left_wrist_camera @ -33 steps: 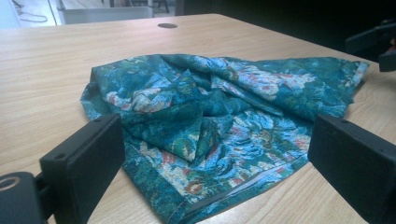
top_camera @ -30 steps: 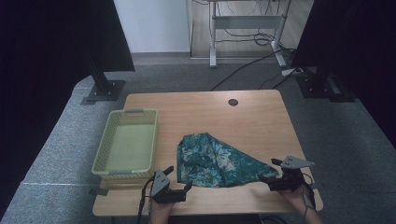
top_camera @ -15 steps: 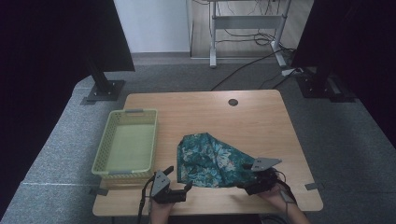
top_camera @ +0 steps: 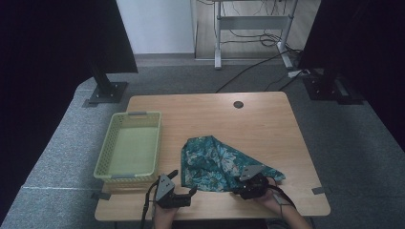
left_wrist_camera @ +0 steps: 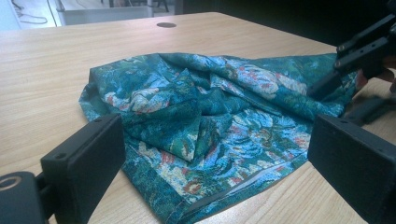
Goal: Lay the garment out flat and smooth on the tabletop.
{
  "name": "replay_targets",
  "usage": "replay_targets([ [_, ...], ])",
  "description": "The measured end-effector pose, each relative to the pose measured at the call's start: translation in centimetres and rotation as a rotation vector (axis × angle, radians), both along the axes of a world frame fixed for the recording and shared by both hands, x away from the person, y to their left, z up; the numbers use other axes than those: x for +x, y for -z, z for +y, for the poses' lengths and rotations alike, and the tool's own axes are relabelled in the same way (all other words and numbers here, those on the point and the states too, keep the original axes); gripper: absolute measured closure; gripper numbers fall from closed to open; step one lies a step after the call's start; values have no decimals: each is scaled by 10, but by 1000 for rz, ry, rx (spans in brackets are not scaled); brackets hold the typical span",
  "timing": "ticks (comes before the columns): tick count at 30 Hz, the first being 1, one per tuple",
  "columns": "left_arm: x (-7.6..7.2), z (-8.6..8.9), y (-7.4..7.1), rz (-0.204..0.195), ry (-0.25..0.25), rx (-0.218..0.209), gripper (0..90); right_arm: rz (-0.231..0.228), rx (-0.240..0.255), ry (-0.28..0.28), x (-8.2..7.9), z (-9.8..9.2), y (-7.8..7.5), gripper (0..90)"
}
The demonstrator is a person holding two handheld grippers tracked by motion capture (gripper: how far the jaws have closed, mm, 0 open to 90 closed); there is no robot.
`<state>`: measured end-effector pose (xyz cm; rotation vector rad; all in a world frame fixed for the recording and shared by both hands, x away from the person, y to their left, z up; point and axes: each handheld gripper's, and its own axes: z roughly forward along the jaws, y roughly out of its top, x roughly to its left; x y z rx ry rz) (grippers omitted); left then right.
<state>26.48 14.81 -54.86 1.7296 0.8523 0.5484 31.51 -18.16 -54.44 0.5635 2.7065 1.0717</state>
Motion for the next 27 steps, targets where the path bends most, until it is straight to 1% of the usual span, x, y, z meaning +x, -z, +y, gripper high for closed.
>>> replay_targets([
  [2,0,0,0,0,1,-2,41,6,1,-5,-1,-1,0,610],
  [4,-1,0,0,-2,0,-8,41,5,6,-16,-3,-3,0,643],
  [6,-1,0,0,-7,-2,-4,42,4,7,-24,-6,-6,0,692],
  [9,-1,0,0,-5,0,-6,43,19,-1,-51,-12,-10,-1,765],
  [13,-1,1,0,-3,0,-11,44,66,5,-93,-22,-19,-3,809],
  [17,-1,1,0,-4,0,-12,44,89,-10,-126,-31,-27,-5,831],
  [18,-1,1,0,-3,1,-11,44,92,-7,-120,-32,-30,-7,836],
  [19,-1,1,0,-2,2,-11,43,83,-1,-113,-33,-32,-8,837],
  [20,-1,1,0,-2,1,-12,44,82,11,-103,-32,-35,-9,837],
  [22,-1,1,0,1,3,-12,44,74,39,-81,-30,-41,-13,838],
  [25,0,1,0,2,3,-12,44,71,98,-48,-25,-49,-20,838],
  [27,0,1,0,2,2,-13,44,55,127,-30,-22,-54,-25,846],
])
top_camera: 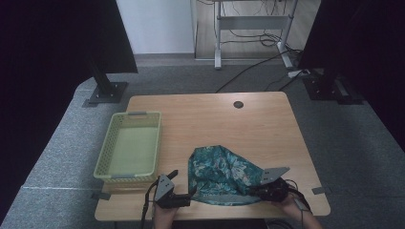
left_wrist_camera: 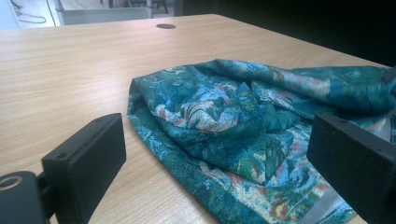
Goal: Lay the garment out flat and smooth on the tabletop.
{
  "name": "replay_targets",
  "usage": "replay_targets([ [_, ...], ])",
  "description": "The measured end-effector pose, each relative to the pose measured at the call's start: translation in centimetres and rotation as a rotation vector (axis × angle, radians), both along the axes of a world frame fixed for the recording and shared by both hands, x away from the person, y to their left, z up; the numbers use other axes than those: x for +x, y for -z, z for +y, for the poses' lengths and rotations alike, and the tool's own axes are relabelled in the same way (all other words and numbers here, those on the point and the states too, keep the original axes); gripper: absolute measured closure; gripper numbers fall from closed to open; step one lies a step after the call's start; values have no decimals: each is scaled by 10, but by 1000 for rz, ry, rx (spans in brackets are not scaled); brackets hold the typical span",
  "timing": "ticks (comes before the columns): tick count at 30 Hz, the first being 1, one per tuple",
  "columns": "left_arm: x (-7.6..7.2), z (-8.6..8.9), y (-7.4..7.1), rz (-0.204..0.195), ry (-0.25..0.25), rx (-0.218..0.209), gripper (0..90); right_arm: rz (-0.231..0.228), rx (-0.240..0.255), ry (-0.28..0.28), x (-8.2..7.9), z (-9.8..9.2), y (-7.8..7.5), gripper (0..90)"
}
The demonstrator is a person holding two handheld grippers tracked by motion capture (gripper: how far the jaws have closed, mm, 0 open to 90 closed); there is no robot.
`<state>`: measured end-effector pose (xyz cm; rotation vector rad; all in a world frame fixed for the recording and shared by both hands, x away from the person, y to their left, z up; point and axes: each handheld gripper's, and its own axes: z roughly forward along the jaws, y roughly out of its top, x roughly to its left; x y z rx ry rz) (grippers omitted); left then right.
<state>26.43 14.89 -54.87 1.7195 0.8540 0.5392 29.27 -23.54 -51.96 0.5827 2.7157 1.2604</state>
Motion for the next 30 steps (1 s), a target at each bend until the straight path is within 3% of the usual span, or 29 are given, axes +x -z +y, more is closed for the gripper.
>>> replay_targets([
  [3,0,0,0,1,4,1,44,-26,25,36,4,-5,-7,851],
  [5,0,0,0,2,2,1,44,-9,78,46,8,-10,-12,849],
  [6,0,0,0,2,2,0,44,-22,89,59,9,-11,-14,850],
  [14,0,0,0,2,3,-1,44,-77,124,191,26,-30,-29,853],
  [21,0,0,0,-3,4,1,44,-120,92,354,52,-45,-44,853],
  [30,0,0,0,0,11,-5,44,-114,18,512,95,-57,-38,852],
])
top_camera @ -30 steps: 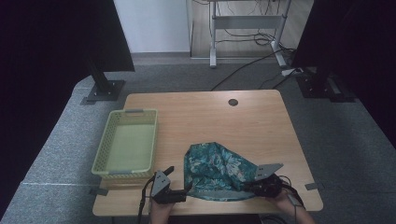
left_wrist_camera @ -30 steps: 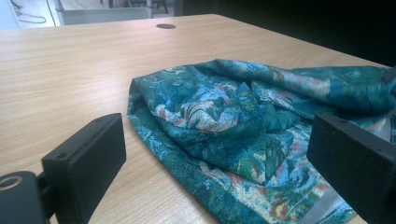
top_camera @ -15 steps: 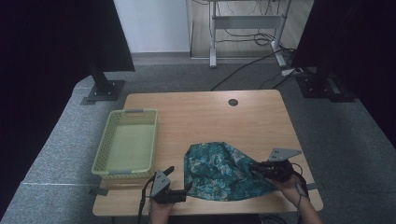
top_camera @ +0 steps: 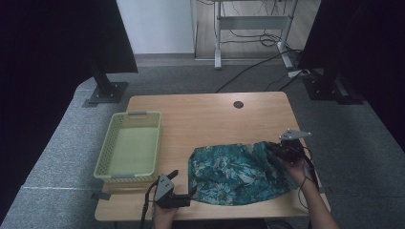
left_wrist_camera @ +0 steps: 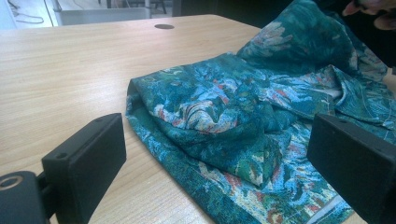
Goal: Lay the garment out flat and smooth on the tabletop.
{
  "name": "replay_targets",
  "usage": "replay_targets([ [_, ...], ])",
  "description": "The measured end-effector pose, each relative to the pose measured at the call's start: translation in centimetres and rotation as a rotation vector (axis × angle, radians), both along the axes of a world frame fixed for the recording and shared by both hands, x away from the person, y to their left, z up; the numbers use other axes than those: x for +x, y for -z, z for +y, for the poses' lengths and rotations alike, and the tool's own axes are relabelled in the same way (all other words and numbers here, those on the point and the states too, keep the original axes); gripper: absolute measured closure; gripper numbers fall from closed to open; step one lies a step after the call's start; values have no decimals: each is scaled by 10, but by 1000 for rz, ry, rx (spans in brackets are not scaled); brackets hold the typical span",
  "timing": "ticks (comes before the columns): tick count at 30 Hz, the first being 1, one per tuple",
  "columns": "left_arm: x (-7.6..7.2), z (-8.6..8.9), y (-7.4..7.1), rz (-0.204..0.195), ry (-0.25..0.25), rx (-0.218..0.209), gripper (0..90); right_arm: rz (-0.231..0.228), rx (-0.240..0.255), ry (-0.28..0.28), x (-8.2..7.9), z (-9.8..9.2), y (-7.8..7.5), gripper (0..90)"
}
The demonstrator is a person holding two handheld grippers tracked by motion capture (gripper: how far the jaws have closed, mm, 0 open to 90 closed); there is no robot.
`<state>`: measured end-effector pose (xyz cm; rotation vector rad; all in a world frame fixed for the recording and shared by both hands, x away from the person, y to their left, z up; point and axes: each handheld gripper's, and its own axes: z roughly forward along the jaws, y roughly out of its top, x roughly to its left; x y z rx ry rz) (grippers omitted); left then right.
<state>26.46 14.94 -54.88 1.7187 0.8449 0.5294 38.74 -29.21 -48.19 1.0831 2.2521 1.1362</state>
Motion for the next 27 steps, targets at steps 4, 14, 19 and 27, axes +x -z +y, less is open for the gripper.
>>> replay_targets([
  [4,0,0,0,3,2,1,44,17,1,60,13,-10,6,852],
  [14,0,0,0,4,0,3,45,71,-31,163,33,-27,23,819],
  [19,0,-1,0,4,3,2,46,91,-40,192,37,-33,26,801],
  [27,1,0,0,8,7,-1,46,142,-113,261,46,-44,38,741],
])
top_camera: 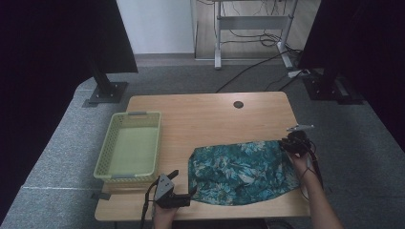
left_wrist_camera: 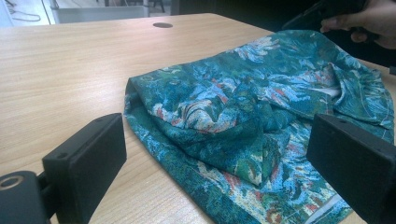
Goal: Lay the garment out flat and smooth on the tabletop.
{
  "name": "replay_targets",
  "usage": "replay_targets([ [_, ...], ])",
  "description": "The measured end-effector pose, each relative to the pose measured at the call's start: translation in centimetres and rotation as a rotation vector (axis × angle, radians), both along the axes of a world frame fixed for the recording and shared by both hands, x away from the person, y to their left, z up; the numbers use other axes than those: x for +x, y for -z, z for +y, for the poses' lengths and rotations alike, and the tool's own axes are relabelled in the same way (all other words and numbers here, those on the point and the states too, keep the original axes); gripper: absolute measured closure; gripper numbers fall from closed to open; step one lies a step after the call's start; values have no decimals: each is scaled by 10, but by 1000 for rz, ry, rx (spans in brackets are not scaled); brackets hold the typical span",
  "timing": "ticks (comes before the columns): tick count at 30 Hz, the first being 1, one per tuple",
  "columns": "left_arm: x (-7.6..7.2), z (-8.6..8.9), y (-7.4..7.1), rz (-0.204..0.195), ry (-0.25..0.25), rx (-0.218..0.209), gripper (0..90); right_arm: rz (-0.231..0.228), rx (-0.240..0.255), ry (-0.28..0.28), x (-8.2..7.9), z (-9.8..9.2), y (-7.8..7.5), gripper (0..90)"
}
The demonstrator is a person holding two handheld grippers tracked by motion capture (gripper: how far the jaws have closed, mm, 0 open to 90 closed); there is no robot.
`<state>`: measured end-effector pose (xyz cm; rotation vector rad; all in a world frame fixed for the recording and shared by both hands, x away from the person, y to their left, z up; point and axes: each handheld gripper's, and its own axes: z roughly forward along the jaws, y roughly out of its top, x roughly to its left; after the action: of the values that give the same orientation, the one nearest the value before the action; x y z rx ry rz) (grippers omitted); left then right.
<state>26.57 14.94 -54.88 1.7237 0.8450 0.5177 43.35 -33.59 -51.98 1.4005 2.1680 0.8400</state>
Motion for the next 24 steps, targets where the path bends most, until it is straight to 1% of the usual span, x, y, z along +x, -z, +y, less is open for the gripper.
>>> replay_targets([
  [1,0,0,0,3,0,0,46,5,-14,15,0,-2,1,741],
  [3,0,0,0,3,3,-2,46,13,-8,32,0,-6,0,728],
  [5,0,0,0,4,4,-2,46,7,-14,39,0,-8,-1,724],
  [6,1,0,0,7,8,-1,46,-1,0,53,-3,-13,-4,696],
  [8,1,0,0,8,7,1,46,-6,-2,56,-4,-14,-6,691],
  [9,2,0,0,14,11,-3,46,-6,-12,52,-8,-15,-12,662],
  [10,2,0,0,25,13,-8,47,-13,-19,48,-9,-15,-14,661],
  [11,2,0,0,25,13,-8,57,-22,-15,42,-12,-15,-18,658],
  [12,4,1,0,53,43,-14,57,-22,-15,42,-12,-15,-18,658],
  [13,6,1,0,82,64,-1,57,-32,-5,34,-15,-15,-22,644],
  [14,6,0,0,94,72,16,58,-45,9,20,-19,-15,-27,631],
  [15,7,-1,-1,104,93,30,57,-69,29,-10,-28,-13,-36,593],
  [16,7,-4,-3,113,114,56,57,-77,42,-33,-33,-12,-40,585],
  [17,7,-4,-3,113,114,56,56,-77,42,-33,-33,-12,-40,585],
  [18,8,-8,-7,130,132,55,57,-104,64,-77,-46,-10,-47,560],
  [19,8,-8,-7,130,132,55,57,-109,77,-97,-51,-9,-49,553],
  [20,9,-10,-10,144,143,47,57,-109,77,-97,-51,-9,-49,553],
  [21,10,-13,-16,146,157,48,58,-122,106,-172,-68,-6,-53,546],
  [22,10,-13,-16,146,157,48,66,-122,106,-172,-68,-6,-53,546],
  [23,12,-17,-21,152,197,71,76,-105,118,-254,-82,-1,-50,526],
  [24,13,-19,-24,160,205,88,76,-96,124,-287,-87,1,-48,524],
])
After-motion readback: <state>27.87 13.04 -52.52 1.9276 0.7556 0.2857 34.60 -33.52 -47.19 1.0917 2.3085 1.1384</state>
